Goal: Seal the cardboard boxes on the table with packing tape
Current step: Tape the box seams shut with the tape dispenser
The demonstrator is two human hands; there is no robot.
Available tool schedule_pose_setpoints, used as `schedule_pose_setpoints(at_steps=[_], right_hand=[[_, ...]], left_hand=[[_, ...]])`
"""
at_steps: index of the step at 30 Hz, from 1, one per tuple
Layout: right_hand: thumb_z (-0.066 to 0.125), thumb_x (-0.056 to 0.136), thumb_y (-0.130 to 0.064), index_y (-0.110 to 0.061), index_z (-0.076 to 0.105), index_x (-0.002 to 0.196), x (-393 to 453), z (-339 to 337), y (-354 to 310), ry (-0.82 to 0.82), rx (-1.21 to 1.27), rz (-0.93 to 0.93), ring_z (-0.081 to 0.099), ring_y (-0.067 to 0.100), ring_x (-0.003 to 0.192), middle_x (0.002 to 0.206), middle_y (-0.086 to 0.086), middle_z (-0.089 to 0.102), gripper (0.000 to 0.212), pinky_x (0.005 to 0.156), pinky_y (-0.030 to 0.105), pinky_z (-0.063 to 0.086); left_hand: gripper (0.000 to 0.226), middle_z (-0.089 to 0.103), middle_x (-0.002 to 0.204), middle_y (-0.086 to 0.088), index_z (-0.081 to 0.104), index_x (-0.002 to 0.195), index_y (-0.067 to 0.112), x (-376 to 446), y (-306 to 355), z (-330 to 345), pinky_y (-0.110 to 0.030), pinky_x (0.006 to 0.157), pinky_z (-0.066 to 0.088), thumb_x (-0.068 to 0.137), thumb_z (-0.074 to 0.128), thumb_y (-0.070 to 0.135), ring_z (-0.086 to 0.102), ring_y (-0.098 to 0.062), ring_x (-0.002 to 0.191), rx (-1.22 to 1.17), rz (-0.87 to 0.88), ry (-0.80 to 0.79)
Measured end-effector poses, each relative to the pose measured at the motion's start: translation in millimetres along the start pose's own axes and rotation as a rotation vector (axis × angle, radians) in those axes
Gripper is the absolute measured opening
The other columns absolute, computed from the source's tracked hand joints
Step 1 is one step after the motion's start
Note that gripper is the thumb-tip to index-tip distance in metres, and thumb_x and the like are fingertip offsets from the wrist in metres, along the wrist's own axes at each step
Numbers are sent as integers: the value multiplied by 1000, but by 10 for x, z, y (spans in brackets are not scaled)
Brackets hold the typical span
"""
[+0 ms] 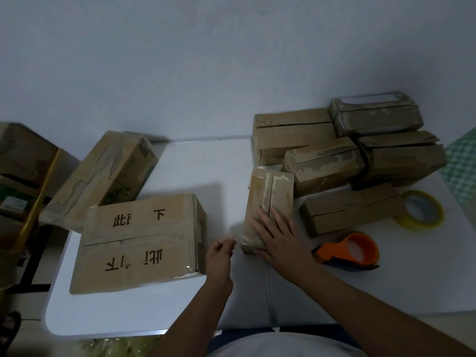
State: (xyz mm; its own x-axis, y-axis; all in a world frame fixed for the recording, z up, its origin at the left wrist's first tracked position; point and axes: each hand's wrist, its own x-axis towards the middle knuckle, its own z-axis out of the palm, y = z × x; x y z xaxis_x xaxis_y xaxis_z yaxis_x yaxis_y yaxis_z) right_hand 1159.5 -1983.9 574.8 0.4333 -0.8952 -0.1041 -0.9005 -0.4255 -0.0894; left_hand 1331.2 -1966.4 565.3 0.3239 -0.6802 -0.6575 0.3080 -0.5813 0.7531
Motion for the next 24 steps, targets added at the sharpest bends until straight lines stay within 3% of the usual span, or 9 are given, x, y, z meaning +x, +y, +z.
schedule_pose_setpoints(at_steps=[6,9,12,16,19,24], right_hand=[[43,93,-55,-23,26,153,-10,51,1,44,-1,0,12,32,148,162,5,15,70,116,52,19],[50,92,-54,-22,29,152,-17,52,-4,68,-7,2,16,33,147,161,6,18,71,116,53,24],[54,90,-54,-21,32,151,-17,51,-17,80,-7,5,18,33,147,160,7,20,73,115,53,25],[56,89,-54,-21,32,151,-21,44,-14,77,-20,10,18,33,147,160,7,21,75,115,53,25],[55,89,-55,-22,31,151,-21,44,-7,67,-21,9,18,33,147,160,7,21,75,116,53,24],[62,85,-54,-20,36,149,-15,41,-28,85,-25,11,25,34,145,158,8,27,77,113,53,28]], left_hand=[[11,67,90,-8,66,85,11,124,-42,75,-29,81,46,93,61,7,58,-21,94,61,-98,-156],[7,65,108,-7,63,102,12,191,-2,65,-32,90,48,95,61,12,59,-22,107,116,-130,-186],[29,50,128,-6,49,123,19,206,-26,32,-43,104,45,97,61,27,54,-25,119,303,-58,-176],[10,60,116,-9,62,106,16,162,-36,86,-37,89,50,100,55,20,60,-23,106,527,203,-118],[13,67,105,-5,67,103,16,90,68,64,-27,75,47,100,55,19,61,-13,93,461,228,13],[24,75,99,-2,76,99,21,-134,296,95,-33,92,53,101,52,19,68,-16,100,361,129,-220]])
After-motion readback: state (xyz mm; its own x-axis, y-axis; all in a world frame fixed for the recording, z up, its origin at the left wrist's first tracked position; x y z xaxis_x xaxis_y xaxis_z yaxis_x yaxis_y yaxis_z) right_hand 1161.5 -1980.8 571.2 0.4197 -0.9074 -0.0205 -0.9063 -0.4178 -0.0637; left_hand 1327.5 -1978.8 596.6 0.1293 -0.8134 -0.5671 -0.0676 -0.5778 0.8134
